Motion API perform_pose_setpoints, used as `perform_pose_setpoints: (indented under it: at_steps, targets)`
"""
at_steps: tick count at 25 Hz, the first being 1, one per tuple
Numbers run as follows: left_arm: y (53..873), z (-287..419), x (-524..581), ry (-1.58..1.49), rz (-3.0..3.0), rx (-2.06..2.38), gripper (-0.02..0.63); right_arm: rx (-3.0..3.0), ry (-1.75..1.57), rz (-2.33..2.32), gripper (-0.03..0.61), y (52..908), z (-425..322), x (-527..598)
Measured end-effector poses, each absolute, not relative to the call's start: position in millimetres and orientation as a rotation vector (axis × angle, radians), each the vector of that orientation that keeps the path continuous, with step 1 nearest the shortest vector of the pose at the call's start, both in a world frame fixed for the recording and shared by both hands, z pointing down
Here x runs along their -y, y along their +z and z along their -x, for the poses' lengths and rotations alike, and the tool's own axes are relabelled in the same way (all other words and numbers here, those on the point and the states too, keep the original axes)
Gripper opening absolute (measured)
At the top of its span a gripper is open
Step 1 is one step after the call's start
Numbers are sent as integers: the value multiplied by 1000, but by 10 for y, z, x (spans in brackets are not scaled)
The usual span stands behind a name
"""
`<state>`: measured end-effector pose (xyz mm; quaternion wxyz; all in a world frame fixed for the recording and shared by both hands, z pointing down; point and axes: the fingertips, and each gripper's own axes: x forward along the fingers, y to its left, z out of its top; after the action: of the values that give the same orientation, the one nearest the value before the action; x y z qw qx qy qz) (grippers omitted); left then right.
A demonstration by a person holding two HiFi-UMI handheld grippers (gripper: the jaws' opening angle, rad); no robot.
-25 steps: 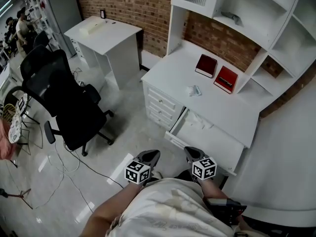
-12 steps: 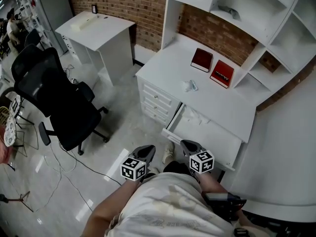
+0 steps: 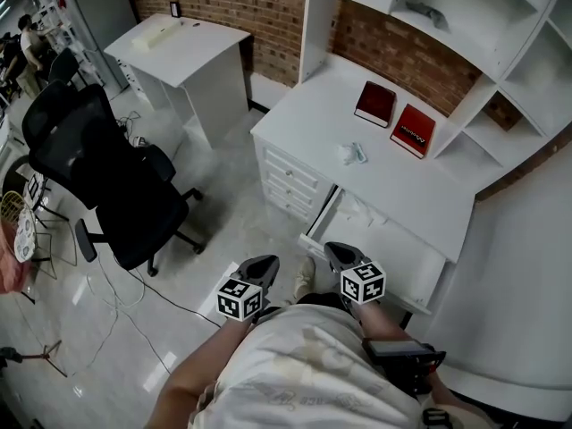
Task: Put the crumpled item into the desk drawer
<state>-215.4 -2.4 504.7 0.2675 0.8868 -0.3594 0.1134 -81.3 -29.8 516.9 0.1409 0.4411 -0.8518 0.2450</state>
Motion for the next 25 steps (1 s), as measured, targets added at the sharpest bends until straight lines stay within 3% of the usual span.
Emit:
perform_pose_setpoints:
  at_steps: [25]
  targets:
    - [5226, 1392, 1050, 400, -2426, 811, 34, 2372, 769, -1384, 23, 5402, 93, 1330]
